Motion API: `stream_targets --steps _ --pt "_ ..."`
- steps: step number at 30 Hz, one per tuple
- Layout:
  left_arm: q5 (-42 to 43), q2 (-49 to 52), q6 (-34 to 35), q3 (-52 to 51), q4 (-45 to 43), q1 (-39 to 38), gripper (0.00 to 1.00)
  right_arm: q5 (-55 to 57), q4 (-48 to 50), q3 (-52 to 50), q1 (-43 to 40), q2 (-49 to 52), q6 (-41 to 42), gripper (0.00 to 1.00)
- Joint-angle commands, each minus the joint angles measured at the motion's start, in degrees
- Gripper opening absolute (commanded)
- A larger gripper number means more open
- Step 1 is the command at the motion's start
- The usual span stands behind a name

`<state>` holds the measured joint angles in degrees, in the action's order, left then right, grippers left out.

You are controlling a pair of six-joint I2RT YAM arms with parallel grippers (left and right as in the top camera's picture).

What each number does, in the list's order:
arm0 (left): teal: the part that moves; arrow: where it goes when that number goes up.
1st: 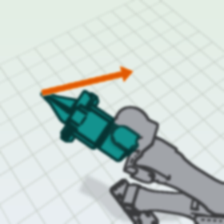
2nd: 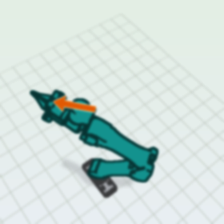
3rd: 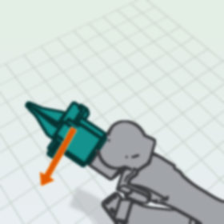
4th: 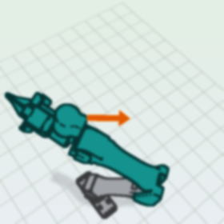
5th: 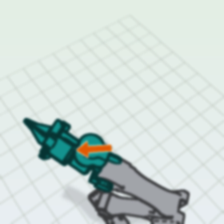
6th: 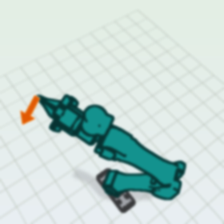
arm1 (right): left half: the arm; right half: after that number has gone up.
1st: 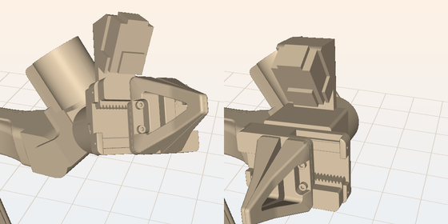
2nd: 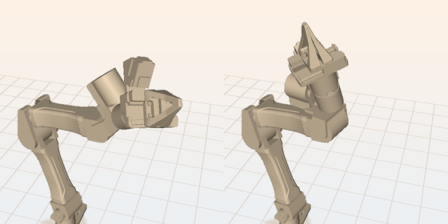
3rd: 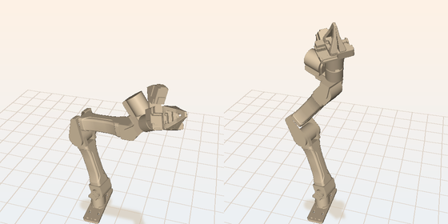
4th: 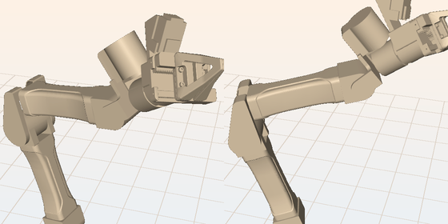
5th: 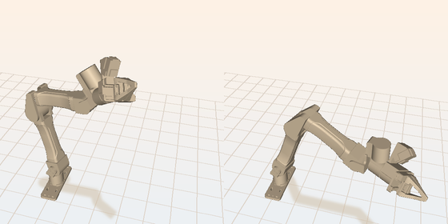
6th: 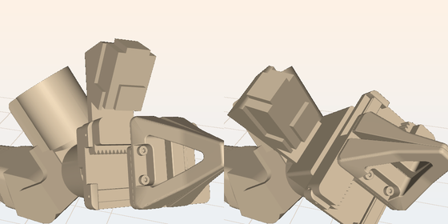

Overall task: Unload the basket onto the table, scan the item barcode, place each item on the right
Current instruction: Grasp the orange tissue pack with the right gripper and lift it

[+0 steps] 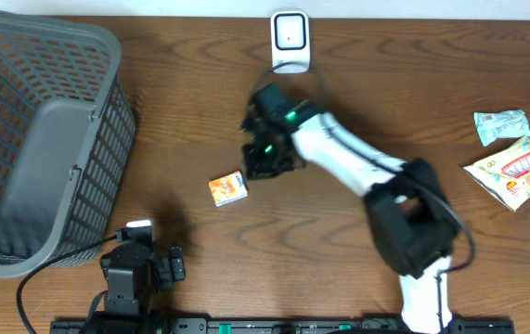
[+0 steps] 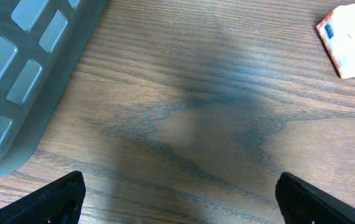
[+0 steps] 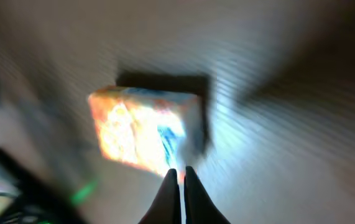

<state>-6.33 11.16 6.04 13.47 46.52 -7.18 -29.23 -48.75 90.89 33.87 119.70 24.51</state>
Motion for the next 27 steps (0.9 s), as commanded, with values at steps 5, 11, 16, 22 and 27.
stream_targets --steps 5,11,16,22,27 --pt "-0.31 0.0 0.28 -0.31 1.01 0.09 0.98 -3.96 -7.15 0.28 -6.78 -7.26 3.61 0.01" --pt "-0.31 0.0 0.26 -0.31 1.01 0.09 0.98 -4.57 -8.79 -0.85 -4.39 -7.08 -11.45 0.94" --pt "-0.31 0.0 0.28 -0.31 1.01 0.09 0.98 5.42 -2.69 -5.05 1.57 -7.06 -11.5 0.89" --pt "-0.31 0.0 0.26 -0.31 1.01 0.09 0.98 10.62 9.16 -10.82 7.34 -7.08 -11.28 0.63" --pt "-0.31 0.0 0.28 -0.31 1.01 0.09 0.98 17.27 16.31 -15.93 9.55 -7.06 -8.39 0.82"
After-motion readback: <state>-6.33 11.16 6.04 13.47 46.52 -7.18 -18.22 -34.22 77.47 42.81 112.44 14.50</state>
